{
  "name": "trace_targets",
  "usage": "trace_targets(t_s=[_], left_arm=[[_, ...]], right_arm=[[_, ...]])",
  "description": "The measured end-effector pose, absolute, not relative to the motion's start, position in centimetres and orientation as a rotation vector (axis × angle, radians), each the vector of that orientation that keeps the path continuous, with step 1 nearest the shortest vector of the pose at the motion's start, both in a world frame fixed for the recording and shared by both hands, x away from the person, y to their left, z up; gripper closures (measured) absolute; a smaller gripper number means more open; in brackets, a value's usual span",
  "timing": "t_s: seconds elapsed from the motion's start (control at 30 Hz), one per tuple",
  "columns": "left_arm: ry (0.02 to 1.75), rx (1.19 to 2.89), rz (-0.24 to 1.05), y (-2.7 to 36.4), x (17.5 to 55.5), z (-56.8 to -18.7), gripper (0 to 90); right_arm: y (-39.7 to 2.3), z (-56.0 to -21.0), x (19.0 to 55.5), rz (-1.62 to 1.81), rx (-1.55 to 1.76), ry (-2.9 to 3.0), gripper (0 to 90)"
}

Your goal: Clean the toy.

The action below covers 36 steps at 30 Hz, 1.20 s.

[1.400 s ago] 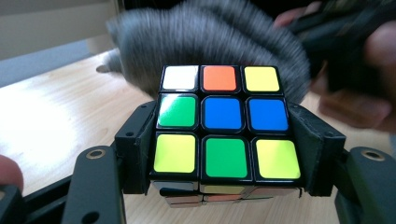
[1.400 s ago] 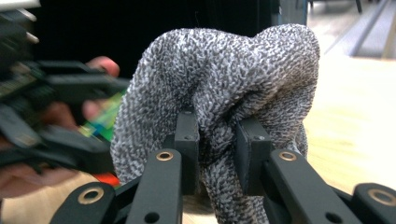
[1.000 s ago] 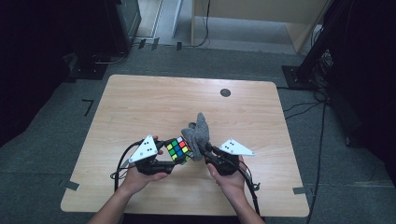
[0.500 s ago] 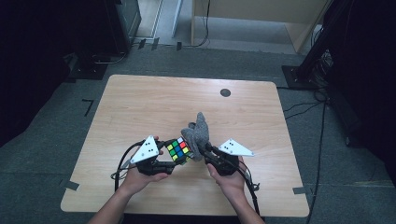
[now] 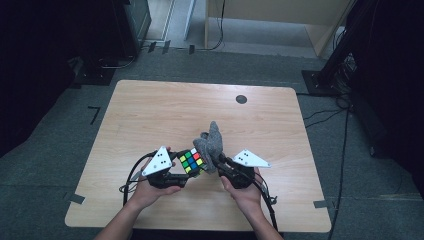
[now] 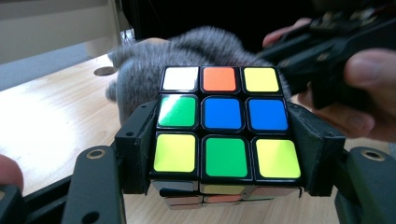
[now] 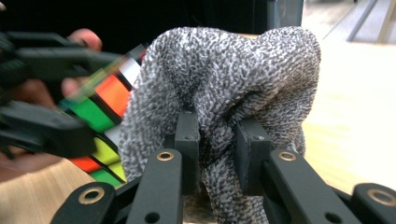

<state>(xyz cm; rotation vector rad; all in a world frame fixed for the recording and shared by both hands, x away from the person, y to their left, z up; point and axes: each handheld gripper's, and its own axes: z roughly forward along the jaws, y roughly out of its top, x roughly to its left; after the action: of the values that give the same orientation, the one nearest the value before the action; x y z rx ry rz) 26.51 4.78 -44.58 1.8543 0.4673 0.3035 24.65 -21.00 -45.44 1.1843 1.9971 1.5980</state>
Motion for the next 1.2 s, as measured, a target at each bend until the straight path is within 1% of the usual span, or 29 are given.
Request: trace_targets(t_s=[0.07, 0.17, 0.4, 0.47, 0.57, 0.67, 0.9, 1.0, 1.1, 1.2], left_arm=[[0.467, 1.887, 0.328, 4.5, 26.5, -44.9, 34.5], [0.463, 1.882, 0.327, 4.4, 26.3, -44.9, 34.5], [0.463, 1.842, 0.324, 4.9, 26.3, -44.4, 34.5], [0.473, 1.851, 0.32, 4.9, 26.5, -44.6, 34.5], [0.472, 1.894, 0.353, 4.5, 26.5, -45.0, 34.5], [0.465, 1.893, 0.352, 4.3, 26.3, -45.0, 34.5], [0.461, 1.85, 0.332, 4.8, 26.3, -44.5, 34.5], [0.471, 1.859, 0.317, 4.8, 26.5, -44.7, 34.5], [0.472, 1.892, 0.333, 4.4, 26.5, -45.1, 34.6], [0.465, 1.887, 0.343, 4.4, 26.3, -44.9, 34.5]], right_arm=[[-21.0, -44.8, 24.4, 1.633, 1.156, 1.984, 74.6], [-20.7, -44.2, 23.9, 1.653, 1.104, 1.975, 74.6], [-20.9, -45.5, 24.6, 1.611, 1.167, 2.007, 74.5], [-21.0, -45.4, 24.7, 1.608, 1.169, 2.008, 74.5], [-21.0, -44.6, 24.4, 1.634, 1.142, 1.998, 74.5], [-20.7, -44.0, 24.0, 1.648, 1.096, 1.998, 74.5], [-20.9, -45.4, 24.5, 1.621, 1.169, 2.01, 74.6], [-20.8, -44.8, 24.4, 1.619, 1.155, 2.01, 74.6], [-20.7, -44.2, 24.2, 1.651, 1.135, 2.003, 74.6], [-20.6, -44.2, 24.1, 1.649, 1.124, 2.003, 74.6]])
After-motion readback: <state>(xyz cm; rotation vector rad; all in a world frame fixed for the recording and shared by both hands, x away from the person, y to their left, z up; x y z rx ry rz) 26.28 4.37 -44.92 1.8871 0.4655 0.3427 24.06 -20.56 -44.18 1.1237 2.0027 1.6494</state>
